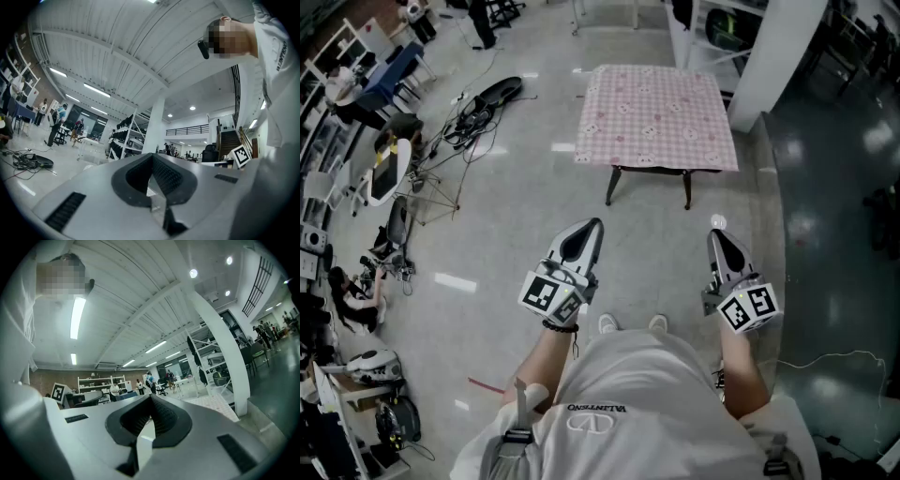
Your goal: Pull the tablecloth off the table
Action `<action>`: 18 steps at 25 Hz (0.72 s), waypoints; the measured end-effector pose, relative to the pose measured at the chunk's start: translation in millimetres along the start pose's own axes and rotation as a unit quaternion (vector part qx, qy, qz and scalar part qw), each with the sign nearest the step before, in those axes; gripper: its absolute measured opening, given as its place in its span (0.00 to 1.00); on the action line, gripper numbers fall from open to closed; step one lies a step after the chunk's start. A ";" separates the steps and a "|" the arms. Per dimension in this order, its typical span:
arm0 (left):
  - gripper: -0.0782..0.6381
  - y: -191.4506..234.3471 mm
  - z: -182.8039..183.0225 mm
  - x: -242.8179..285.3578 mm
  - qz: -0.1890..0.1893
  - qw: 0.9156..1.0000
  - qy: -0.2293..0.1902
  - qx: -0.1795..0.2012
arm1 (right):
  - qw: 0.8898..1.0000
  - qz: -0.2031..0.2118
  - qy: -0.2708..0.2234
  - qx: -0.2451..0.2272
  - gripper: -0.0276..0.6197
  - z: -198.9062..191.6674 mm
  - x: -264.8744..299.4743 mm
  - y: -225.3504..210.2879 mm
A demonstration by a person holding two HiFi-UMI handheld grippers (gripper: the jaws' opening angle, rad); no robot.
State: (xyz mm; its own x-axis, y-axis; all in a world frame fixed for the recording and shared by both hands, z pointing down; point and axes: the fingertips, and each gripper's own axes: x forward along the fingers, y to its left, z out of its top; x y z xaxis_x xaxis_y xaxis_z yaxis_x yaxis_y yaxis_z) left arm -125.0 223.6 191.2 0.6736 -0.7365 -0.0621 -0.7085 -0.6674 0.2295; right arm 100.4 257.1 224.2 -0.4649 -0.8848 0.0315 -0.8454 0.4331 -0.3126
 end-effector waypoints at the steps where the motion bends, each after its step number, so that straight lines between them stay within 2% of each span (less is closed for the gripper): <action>1: 0.11 2.4 -0.9 -2.5 0.000 1.000 0.001 -0.002 | 1.000 -0.001 0.001 0.001 0.05 -1.7 1.2 1.8; 7: 0.11 9.8 -2.4 -9.8 -0.003 1.000 -0.001 -0.021 | 1.000 0.008 0.009 0.022 0.06 -9.3 8.1 7.5; 9: 0.11 11.4 -0.5 -9.6 -0.013 0.999 -0.009 -0.041 | 0.999 0.012 0.007 0.046 0.06 -11.0 12.6 8.6; 11: 0.11 13.0 0.0 -8.8 -0.026 0.996 -0.021 -0.077 | 0.998 0.012 0.003 0.068 0.06 -14.0 16.7 9.2; 13: 0.11 15.0 -3.5 -9.2 -0.042 0.991 -0.030 -0.124 | 0.996 0.012 -0.003 0.091 0.06 -17.3 20.3 9.4; 15: 0.13 19.6 -9.9 -10.9 -0.055 0.982 -0.039 -0.176 | 0.993 0.013 -0.007 0.121 0.06 -20.4 25.3 10.6; 18: 0.15 32.6 -23.2 -15.6 -0.061 0.961 -0.052 -0.263 | 0.985 0.013 -0.010 0.171 0.08 -27.5 35.9 13.2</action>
State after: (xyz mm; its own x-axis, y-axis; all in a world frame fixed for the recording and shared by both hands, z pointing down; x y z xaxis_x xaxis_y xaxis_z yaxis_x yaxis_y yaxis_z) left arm -153.7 215.9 222.2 0.7009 -0.6815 -0.2105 -0.4026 -0.6216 0.6720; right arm 65.4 235.8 247.3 -0.4767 -0.8791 0.0011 -0.6940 0.3755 -0.6143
